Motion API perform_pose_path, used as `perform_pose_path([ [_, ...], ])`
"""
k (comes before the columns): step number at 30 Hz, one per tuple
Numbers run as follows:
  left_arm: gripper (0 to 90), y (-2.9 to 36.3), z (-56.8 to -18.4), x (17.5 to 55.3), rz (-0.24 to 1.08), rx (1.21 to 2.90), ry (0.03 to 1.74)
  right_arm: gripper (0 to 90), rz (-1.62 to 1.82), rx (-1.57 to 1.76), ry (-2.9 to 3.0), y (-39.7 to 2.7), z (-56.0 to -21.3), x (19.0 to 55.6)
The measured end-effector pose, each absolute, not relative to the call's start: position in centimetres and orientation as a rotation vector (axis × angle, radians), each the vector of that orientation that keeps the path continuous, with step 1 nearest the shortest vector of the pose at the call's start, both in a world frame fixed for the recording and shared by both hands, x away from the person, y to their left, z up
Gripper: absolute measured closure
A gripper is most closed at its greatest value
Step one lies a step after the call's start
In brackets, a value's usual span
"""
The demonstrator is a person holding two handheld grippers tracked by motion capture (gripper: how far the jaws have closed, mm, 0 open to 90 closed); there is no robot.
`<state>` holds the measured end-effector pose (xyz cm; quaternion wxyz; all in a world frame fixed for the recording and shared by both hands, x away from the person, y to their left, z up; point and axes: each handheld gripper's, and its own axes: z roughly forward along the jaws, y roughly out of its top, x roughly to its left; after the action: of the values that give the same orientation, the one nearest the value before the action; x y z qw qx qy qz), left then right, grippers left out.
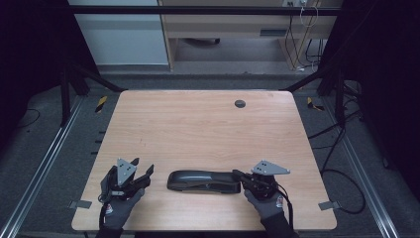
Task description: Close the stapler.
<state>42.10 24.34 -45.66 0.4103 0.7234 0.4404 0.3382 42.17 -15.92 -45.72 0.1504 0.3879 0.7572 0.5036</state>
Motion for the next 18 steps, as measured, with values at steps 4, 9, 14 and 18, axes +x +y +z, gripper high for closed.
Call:
perform_pose_path([
  [4,41.2,24.40,-45.60,42.06,0.854,1.818,1.109,90.0,1.455,1.108,2.167,-16.01,-45.91,42.16],
  [9,41.2,24.49,-45.57,42.06,0.854,1.817,1.112,90.0,1.469,1.111,2.160,-16.07,-46.03,42.13],
  [14,41.2,24.56,-45.58,42.11,0.854,1.815,1.115,90.0,1.469,1.108,2.152,-16.05,-46.11,42.03],
  [18,41.1,24.61,-45.62,42.14,0.852,1.816,1.117,90.0,1.475,1.113,2.149,-16.04,-46.15,42.00],
])
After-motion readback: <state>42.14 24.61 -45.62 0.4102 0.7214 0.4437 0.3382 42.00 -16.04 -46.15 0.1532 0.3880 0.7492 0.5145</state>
